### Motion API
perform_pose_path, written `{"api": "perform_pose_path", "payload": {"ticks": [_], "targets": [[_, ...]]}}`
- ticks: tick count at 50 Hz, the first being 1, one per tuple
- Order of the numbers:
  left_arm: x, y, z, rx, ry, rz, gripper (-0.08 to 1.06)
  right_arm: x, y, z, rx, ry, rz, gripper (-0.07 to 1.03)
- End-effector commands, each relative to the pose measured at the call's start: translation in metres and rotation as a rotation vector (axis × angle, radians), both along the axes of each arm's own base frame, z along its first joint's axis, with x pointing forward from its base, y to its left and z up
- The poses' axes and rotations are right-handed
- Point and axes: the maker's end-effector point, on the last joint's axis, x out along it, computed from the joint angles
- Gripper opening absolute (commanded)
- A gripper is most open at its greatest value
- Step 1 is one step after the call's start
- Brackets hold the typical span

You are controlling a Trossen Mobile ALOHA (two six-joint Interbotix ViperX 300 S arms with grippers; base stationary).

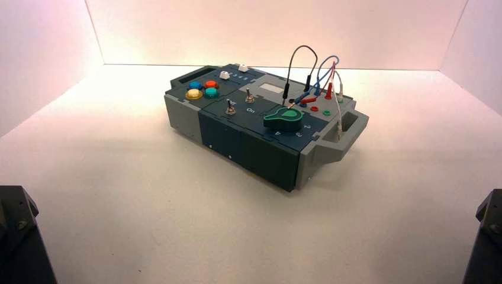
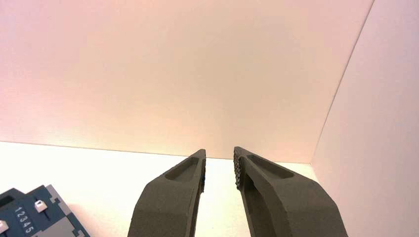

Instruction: Move the top slider to position 4.

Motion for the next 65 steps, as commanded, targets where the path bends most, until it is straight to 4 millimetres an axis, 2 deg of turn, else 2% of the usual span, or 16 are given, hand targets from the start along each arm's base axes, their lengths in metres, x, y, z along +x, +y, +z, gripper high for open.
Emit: {"api": "perform_pose_path", "payload": {"ticks": [1, 13, 26, 34, 37, 43, 60, 65], "targets": [[0.004, -0.003, 0.017, 0.0, -0.04, -0.009, 0.28, 0.001, 0.002, 0.011, 0.003, -0.029, 0.005, 0.33], [0.003, -0.004, 0.019, -0.001, -0.04, -0.012, 0.28, 0.0, 0.007, 0.015, 0.0, -0.04, 0.024, 0.33], [0.002, -0.005, 0.017, 0.018, -0.003, -0.02, 0.25, 0.001, 0.007, 0.005, 0.006, 0.014, 0.024, 0.33], [0.005, -0.01, 0.013, 0.077, 0.1, -0.046, 0.21, -0.001, 0.007, 0.003, 0.005, 0.107, 0.021, 0.21], [0.007, -0.018, 0.012, 0.098, 0.16, -0.076, 0.21, -0.004, 0.01, 0.004, 0.003, 0.159, 0.031, 0.13], [0.008, -0.036, 0.009, 0.144, 0.244, -0.138, 0.2, -0.007, 0.018, 0.006, 0.0, 0.209, 0.058, 0.1], [0.018, -0.083, -0.014, 0.28, 0.493, -0.308, 0.13, -0.023, 0.048, -0.009, -0.015, 0.368, 0.169, 0.04], [0.023, -0.094, -0.014, 0.292, 0.516, -0.333, 0.13, -0.028, 0.055, -0.011, -0.029, 0.414, 0.197, 0.03]]}}
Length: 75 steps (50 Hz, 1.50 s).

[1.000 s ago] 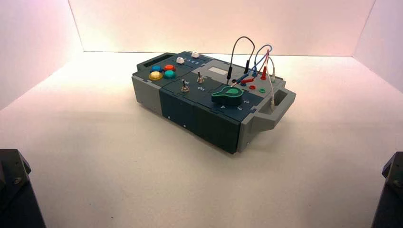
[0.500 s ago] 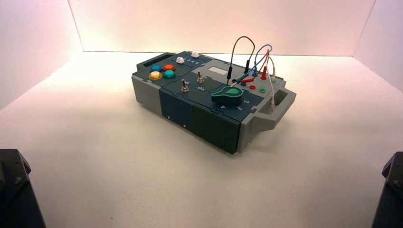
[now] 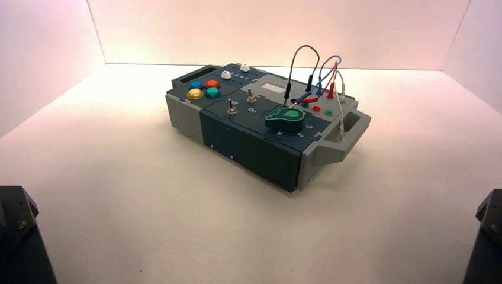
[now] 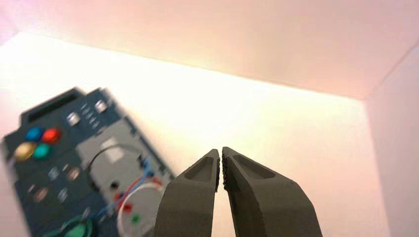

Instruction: Move the top slider to position 4.

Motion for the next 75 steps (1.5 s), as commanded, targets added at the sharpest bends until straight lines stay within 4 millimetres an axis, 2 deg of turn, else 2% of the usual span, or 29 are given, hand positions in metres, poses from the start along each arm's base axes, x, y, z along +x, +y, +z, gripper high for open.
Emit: {"api": "perform_pose_path", "payload": {"ticks": [1, 7, 11, 16, 19, 26, 39, 56, 68, 75], "targets": [[0.011, -0.012, 0.016, -0.002, -0.015, -0.026, 0.13, -0.001, 0.008, 0.015, -0.001, 0.006, 0.032, 0.03], [0.019, -0.019, 0.02, -0.002, -0.021, -0.037, 0.11, -0.007, 0.011, 0.011, -0.022, 0.06, 0.052, -0.02], [0.025, -0.021, 0.022, 0.003, -0.024, -0.043, 0.05, -0.01, 0.011, 0.009, -0.031, 0.083, 0.059, -0.02], [0.028, -0.023, 0.021, 0.019, -0.029, -0.057, 0.04, -0.012, 0.011, 0.008, -0.032, 0.095, 0.063, -0.02], [0.03, -0.025, 0.018, 0.023, -0.034, -0.065, -0.03, -0.014, 0.012, 0.008, -0.023, 0.099, 0.064, -0.02], [0.04, -0.032, 0.02, 0.016, -0.066, -0.075, -0.03, -0.019, 0.017, 0.007, 0.009, 0.115, 0.08, -0.02], [0.058, -0.044, 0.018, 0.068, -0.055, -0.128, -0.03, -0.027, 0.027, -0.001, -0.067, 0.139, 0.2, -0.02], [0.072, -0.066, -0.011, 0.086, 0.166, -0.157, -0.03, -0.039, 0.046, -0.009, -0.131, 0.175, 0.361, -0.02], [0.081, -0.085, -0.022, 0.126, 0.199, -0.226, -0.03, -0.046, 0.056, -0.008, -0.128, 0.183, 0.436, -0.02], [0.086, -0.095, -0.037, 0.161, 0.229, -0.272, -0.03, -0.047, 0.057, -0.007, -0.124, 0.18, 0.442, -0.02]]}}
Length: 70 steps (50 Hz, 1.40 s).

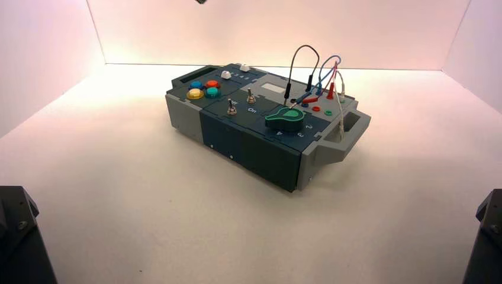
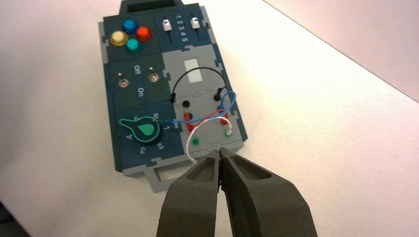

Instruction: Move the top slider to position 4.

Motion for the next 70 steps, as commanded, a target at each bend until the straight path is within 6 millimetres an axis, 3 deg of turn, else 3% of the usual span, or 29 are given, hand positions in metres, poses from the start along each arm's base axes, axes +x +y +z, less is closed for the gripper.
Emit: {"api": "perform_pose_path", "payload": {"ticks": [1, 12, 28, 48, 70], "targets": [[0.009, -0.012, 0.009, -0.004, -0.019, -0.028, -0.03, 0.002, 0.003, 0.011, 0.011, -0.026, 0.013, -0.02], [0.021, -0.018, -0.016, 0.018, 0.032, -0.032, -0.03, 0.0, 0.006, 0.008, 0.003, -0.019, 0.037, -0.02], [0.034, -0.032, -0.035, 0.029, 0.051, -0.049, -0.03, 0.004, 0.009, 0.004, 0.054, -0.038, 0.012, -0.02], [0.04, -0.045, -0.068, 0.053, 0.099, -0.068, -0.03, 0.007, 0.007, -0.01, 0.067, -0.06, -0.024, -0.02], [0.043, -0.06, -0.089, 0.049, 0.131, -0.079, -0.03, 0.008, 0.006, -0.012, 0.067, -0.064, -0.028, -0.02]]}}
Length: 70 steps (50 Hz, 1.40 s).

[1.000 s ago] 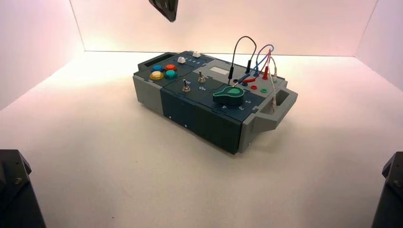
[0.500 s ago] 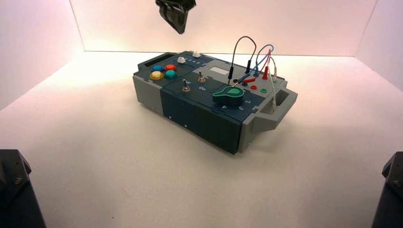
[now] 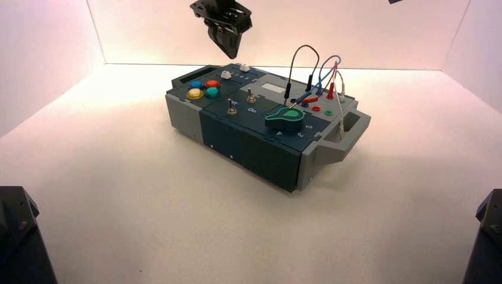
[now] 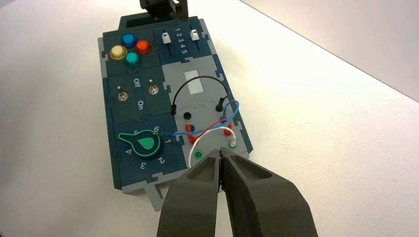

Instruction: Move the top slider to position 4.

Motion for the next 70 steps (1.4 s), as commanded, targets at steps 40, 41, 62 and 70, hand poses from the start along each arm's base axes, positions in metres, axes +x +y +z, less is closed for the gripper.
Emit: {"api": "perform_pose_path", "payload": {"ticks": [40, 41, 62, 70], "targets": [[0.017, -0.025, 0.002, -0.062, 0.023, 0.011, -0.03, 0.003, 0.001, 0.004, 0.01, -0.018, -0.004, -0.02], [0.017, -0.025, 0.002, -0.063, 0.025, 0.015, -0.03, 0.003, 0.001, 0.004, 0.01, -0.02, -0.004, -0.02], [0.011, -0.023, -0.001, -0.051, 0.062, 0.014, -0.03, 0.003, 0.001, 0.004, 0.01, -0.018, -0.004, -0.02], [0.012, -0.023, 0.001, -0.052, 0.061, 0.014, -0.03, 0.003, 0.001, 0.004, 0.01, -0.018, -0.004, -0.02]]}}
